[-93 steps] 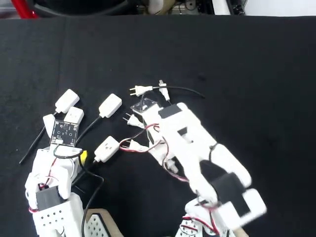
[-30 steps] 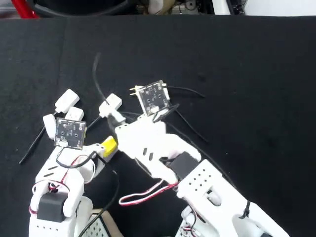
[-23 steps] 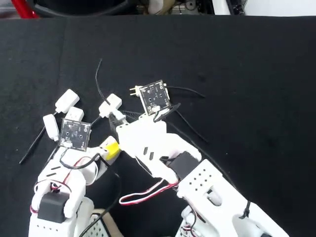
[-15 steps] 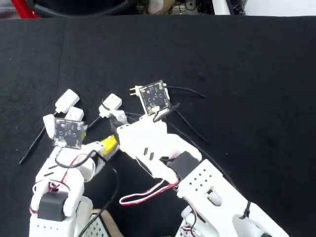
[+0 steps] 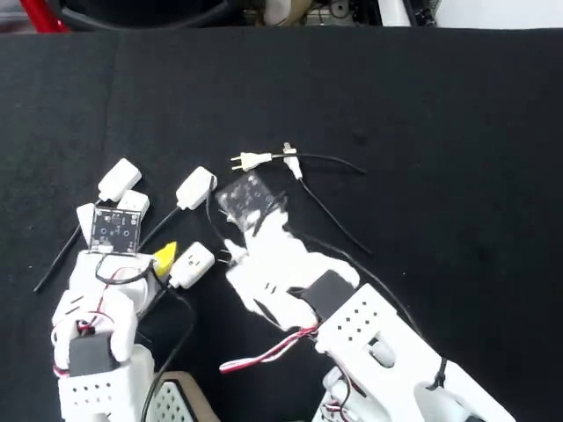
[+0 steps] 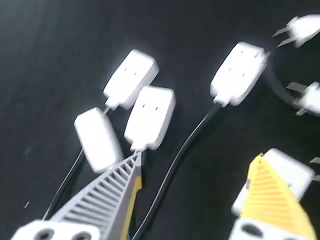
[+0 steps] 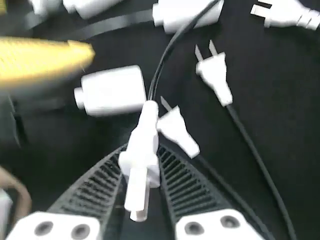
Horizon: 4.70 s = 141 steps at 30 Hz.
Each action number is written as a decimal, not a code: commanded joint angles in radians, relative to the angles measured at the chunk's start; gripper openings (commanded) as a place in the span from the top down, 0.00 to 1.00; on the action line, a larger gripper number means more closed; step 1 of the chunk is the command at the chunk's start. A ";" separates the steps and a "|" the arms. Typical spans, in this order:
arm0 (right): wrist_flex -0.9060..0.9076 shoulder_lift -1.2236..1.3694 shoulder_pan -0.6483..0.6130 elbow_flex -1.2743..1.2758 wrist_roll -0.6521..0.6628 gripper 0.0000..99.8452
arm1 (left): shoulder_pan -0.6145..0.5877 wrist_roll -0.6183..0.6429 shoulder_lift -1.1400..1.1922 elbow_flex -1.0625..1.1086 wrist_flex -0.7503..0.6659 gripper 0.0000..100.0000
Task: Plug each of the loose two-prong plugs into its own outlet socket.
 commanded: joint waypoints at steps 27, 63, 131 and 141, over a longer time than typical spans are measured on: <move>0.118 0.443 -0.009 -0.056 0.239 0.93 | -0.317 -0.210 -0.008 0.073 0.127 0.68; 0.132 0.615 -0.006 -0.271 0.232 0.91 | -0.486 -0.287 -0.008 0.131 0.144 0.68; -0.295 -0.378 0.002 0.031 0.031 0.99 | -0.234 -0.269 -0.008 0.027 0.152 0.68; -0.341 -0.483 0.031 0.107 -0.176 0.99 | 0.317 0.075 -0.008 -0.274 0.143 0.80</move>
